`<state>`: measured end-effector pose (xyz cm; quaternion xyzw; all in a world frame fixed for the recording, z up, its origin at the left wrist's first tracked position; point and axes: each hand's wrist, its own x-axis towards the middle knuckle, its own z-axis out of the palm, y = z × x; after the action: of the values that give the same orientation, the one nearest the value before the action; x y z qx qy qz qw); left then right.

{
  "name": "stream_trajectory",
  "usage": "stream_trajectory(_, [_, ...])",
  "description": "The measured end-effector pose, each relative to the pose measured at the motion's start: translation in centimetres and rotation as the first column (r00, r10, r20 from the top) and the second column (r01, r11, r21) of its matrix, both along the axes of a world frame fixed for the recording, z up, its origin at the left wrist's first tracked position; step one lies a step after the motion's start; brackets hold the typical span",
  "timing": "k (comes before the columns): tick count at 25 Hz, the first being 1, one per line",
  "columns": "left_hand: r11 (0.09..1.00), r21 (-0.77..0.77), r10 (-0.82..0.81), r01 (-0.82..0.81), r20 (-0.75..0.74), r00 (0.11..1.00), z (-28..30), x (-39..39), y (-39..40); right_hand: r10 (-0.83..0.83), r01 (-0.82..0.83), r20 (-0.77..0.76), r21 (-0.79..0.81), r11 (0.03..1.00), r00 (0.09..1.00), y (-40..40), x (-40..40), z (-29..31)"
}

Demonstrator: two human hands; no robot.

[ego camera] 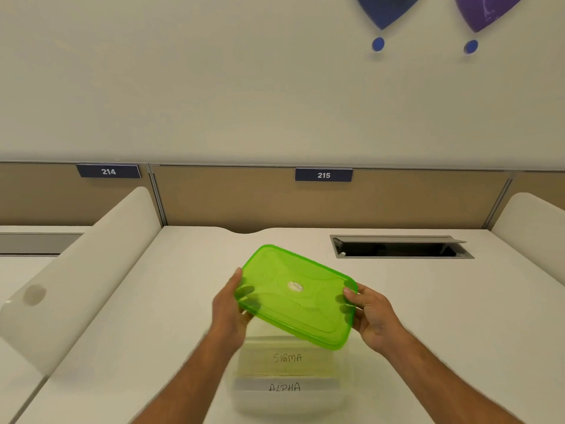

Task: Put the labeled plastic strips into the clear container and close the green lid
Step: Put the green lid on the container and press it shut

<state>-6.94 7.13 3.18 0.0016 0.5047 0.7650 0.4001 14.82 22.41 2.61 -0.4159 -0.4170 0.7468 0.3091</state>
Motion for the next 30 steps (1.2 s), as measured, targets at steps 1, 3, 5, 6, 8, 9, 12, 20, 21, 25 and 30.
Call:
stream_trajectory(1, [0.999,-0.035,-0.023,0.023,-0.006,1.000,0.0,-1.1,-0.6,-0.002,0.001,0.027,0.015,1.000,1.000,0.2,0.3,0.0])
stream_trajectory(3, [0.984,-0.140,-0.122,0.113,-0.063,0.991,0.0,-2.6,-1.6,0.002,-0.004,0.045,0.032,0.999,0.999,0.3,0.6,-0.2])
stream_trajectory(5, [0.936,-0.300,-0.250,0.183,-0.204,0.946,-0.2,-3.1,-2.4,0.012,-0.012,0.031,0.023,1.000,0.999,0.0,0.5,-0.3])
stream_trajectory(6, [0.909,-0.376,-0.298,0.178,-0.289,0.910,-0.3,-3.0,-2.6,0.018,-0.019,0.037,0.027,0.999,0.999,-0.3,0.4,-0.4])
stream_trajectory(8, [0.875,-0.476,-0.350,0.093,-0.487,0.800,-0.8,-2.6,-2.8,0.021,-0.029,0.089,0.084,0.996,0.996,-1.0,0.1,-0.6])
stream_trajectory(9, [0.863,-0.505,-0.365,0.027,-0.585,0.724,-1.1,-2.4,-2.8,0.011,-0.028,0.124,0.129,0.991,0.992,-1.4,-0.2,-0.9])
stream_trajectory(12, [0.814,-0.562,-0.413,-0.145,-0.737,0.536,-1.8,-2.1,-3.1,-0.053,0.008,0.188,0.228,0.974,0.981,-2.2,-0.7,-1.7])
stream_trajectory(20, [0.714,-0.669,-0.521,-0.205,-0.704,0.483,-2.9,-1.9,-3.4,-0.161,0.045,0.322,0.339,0.940,0.933,-3.0,-0.9,-3.3])
stream_trajectory(21, [0.701,-0.672,-0.533,-0.239,-0.716,0.450,-3.0,-1.9,-3.4,-0.190,0.038,0.363,0.388,0.921,0.912,-3.2,-0.8,-3.3])
stream_trajectory(25, [0.665,-0.666,-0.556,-0.337,-0.744,0.372,-3.4,-1.5,-3.6,-0.246,0.031,0.414,0.461,0.887,0.876,-3.7,-0.6,-3.6])
stream_trajectory(30, [0.674,-0.656,-0.532,-0.339,-0.750,0.394,-4.3,-1.1,-3.4,-0.258,0.025,0.439,0.470,0.882,0.860,-4.3,-0.4,-4.6])
